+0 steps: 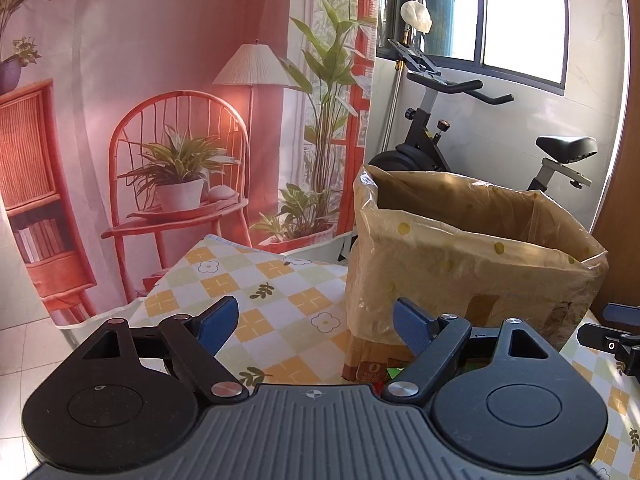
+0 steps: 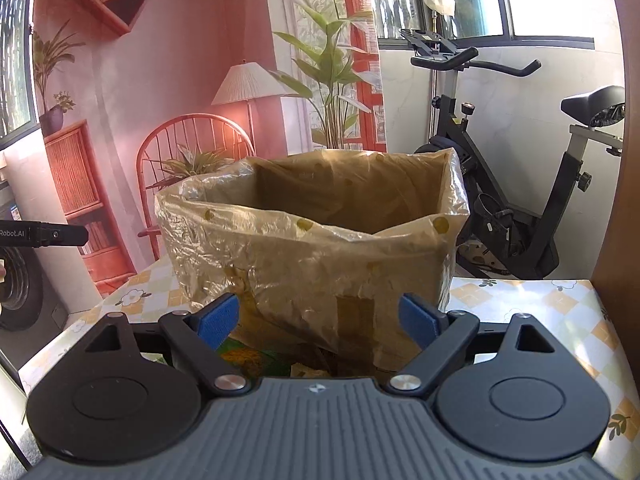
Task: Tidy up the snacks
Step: 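Grasp the white soda-cracker packet with the left tool while the right tool grasps the yellow chip bag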
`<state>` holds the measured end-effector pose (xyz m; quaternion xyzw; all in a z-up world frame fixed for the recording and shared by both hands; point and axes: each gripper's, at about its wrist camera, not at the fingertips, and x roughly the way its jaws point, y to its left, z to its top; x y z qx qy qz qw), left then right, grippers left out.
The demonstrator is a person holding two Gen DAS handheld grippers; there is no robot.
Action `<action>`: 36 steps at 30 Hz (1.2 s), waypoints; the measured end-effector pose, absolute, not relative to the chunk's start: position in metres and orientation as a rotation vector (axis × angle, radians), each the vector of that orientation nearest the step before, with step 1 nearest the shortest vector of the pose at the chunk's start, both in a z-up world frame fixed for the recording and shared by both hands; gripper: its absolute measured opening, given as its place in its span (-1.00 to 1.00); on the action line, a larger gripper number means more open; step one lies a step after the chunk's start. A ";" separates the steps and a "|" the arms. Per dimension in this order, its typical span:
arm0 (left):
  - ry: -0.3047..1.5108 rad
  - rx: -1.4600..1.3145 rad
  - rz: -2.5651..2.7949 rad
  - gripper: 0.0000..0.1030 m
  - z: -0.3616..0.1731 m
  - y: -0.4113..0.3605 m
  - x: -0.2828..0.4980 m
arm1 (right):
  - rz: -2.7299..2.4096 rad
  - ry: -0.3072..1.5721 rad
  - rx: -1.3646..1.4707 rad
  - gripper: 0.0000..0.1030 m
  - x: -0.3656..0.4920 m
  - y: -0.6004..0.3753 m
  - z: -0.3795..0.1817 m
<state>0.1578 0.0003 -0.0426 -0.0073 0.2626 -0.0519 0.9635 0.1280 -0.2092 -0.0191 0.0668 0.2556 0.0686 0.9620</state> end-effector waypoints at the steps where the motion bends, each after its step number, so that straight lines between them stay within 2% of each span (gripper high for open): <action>1: 0.538 -0.016 -0.100 0.67 -0.049 0.000 0.154 | 0.140 0.526 0.129 0.73 0.125 -0.208 -0.023; 8: 0.642 -0.015 -0.140 0.62 -0.101 -0.006 0.135 | 0.112 0.619 0.076 0.73 0.103 -0.205 -0.062; 16: 0.709 0.004 -0.223 0.59 -0.132 -0.018 0.126 | 0.094 0.718 0.111 0.80 0.089 -0.213 -0.094; 21: 0.794 -0.011 -0.288 0.59 -0.157 -0.027 0.123 | 0.090 0.773 0.011 0.81 0.084 -0.198 -0.113; 36: 0.918 0.085 -0.342 0.59 -0.194 -0.054 0.118 | 0.063 0.839 0.062 0.77 0.091 -0.203 -0.133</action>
